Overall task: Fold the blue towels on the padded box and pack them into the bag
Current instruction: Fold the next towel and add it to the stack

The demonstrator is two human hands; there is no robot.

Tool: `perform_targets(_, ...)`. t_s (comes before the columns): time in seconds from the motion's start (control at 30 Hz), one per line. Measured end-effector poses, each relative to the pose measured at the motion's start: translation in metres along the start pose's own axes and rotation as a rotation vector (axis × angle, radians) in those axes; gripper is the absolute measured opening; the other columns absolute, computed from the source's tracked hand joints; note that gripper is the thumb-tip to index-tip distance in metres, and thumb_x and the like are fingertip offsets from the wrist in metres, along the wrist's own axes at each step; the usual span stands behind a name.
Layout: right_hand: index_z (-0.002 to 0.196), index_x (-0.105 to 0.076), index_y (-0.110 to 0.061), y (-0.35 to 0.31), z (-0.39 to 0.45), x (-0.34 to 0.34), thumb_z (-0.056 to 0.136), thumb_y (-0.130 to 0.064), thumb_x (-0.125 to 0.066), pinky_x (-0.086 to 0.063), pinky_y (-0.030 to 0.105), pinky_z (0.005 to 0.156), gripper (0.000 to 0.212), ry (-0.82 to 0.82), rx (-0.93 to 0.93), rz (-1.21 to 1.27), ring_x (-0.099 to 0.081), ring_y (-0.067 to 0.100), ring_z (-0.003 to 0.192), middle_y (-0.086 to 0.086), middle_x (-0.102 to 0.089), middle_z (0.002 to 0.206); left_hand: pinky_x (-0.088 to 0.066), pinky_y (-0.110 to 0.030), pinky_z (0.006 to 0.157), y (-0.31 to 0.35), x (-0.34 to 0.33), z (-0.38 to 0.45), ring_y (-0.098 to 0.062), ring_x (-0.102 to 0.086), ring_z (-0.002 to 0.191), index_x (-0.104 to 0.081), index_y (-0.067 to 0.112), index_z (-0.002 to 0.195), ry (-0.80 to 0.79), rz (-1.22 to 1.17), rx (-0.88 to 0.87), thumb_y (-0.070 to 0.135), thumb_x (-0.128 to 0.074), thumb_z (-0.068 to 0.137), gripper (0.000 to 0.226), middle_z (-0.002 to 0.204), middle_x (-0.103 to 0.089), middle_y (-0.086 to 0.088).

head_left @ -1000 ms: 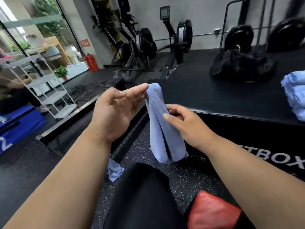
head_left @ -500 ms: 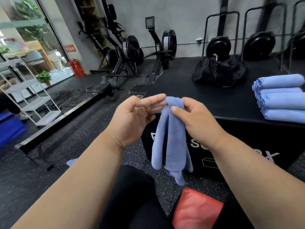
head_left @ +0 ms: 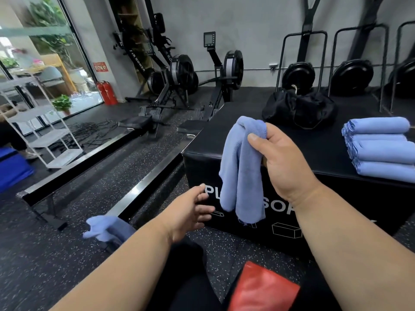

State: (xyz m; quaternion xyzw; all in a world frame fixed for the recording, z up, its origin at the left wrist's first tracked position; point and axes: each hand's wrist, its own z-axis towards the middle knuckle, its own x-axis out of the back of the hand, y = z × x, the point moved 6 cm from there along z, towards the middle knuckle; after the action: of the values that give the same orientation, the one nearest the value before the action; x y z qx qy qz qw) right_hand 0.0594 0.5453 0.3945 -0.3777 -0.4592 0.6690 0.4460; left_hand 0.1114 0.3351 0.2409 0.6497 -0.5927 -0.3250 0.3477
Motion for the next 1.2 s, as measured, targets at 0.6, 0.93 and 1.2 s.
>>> perform_targets(0.6,0.079,-0.037,0.017,-0.001,-0.006,0.009,0.071,-0.013,-0.055,-0.027,0.038,0.064,0.035,-0.052,-0.032,0.116,-0.032,0.031,0.077,0.013,-0.039,0.084,-0.046,-0.049,0.115,0.028,-0.031,0.004,-0.030,-0.066,0.123,-0.067,0.005,0.136,-0.177,-0.457,-0.105,0.034,-0.063,0.101,0.045,0.140,-0.065,-0.013)
perform_targets(0.93,0.082,-0.081,-0.014,0.020,0.001,0.072,0.088,0.003,-0.042,-0.049,0.035,0.085,0.043,0.189,0.003,0.214,-0.066,0.021,0.094,0.006,-0.076,0.092,-0.049,-0.042,0.106,0.096,0.043,-0.019,-0.024,-0.071,0.112,-0.067,-0.002,0.132,0.117,-0.340,-0.483,0.019,-0.059,0.104,0.037,0.123,-0.075,-0.015)
perform_targets(1.2,0.123,-0.068,0.012,0.064,-0.009,0.045,0.104,-0.053,-0.046,-0.052,0.048,0.101,0.071,-0.039,-0.493,0.219,-0.069,0.040,0.118,0.028,-0.073,0.120,-0.051,-0.041,0.097,0.123,0.026,-0.037,-0.025,-0.069,0.106,-0.066,0.007,0.126,0.040,-0.129,-0.628,0.009,-0.060,0.103,0.024,0.114,-0.075,-0.017)
